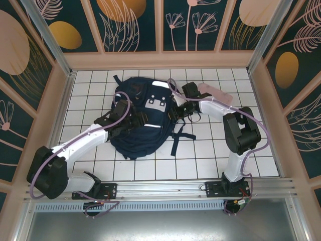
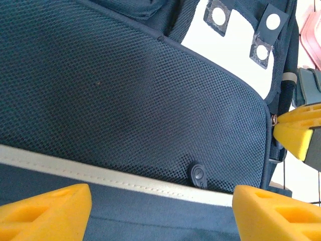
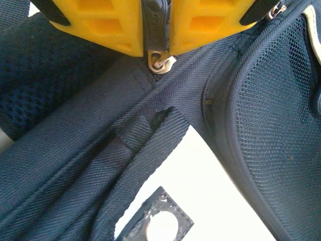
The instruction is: Pack the student bag
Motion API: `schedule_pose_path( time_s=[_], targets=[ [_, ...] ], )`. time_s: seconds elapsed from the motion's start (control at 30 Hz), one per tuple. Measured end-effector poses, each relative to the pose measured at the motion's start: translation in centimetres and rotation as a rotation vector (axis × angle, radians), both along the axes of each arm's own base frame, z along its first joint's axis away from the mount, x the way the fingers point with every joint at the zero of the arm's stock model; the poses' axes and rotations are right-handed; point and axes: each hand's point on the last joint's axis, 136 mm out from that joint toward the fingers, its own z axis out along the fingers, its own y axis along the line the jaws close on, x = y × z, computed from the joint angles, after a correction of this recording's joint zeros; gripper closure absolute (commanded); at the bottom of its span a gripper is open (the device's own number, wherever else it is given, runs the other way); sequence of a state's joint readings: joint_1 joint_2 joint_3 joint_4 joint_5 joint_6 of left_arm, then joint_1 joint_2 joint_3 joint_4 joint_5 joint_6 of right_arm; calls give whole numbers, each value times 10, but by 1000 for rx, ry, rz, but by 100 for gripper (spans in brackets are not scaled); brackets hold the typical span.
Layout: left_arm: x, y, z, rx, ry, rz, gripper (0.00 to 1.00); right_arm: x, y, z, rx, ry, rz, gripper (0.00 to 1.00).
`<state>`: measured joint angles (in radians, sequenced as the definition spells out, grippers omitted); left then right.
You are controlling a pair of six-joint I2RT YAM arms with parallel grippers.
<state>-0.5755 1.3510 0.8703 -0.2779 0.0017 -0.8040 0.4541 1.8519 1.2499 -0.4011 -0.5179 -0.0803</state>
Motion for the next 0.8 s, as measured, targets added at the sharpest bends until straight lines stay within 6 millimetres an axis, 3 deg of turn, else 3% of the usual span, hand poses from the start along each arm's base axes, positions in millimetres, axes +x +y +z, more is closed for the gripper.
schedule_pose_path(
  time_s=[0.17, 0.37, 0.5, 0.8],
  targets=[
    [22, -14, 4, 0, -22, -12, 39, -5, 4, -3, -17, -9, 22, 70],
    [47, -31, 4, -4, -43, -23, 54, -2, 1, -6, -54, -29, 7, 86],
    [59, -41, -1, -13, -43, -34, 60, -1, 0, -7, -62, -29, -3, 91],
    [96, -53, -35, 33, -4, 34, 76, -17, 1, -1, -64, -20, -70, 96]
  ],
)
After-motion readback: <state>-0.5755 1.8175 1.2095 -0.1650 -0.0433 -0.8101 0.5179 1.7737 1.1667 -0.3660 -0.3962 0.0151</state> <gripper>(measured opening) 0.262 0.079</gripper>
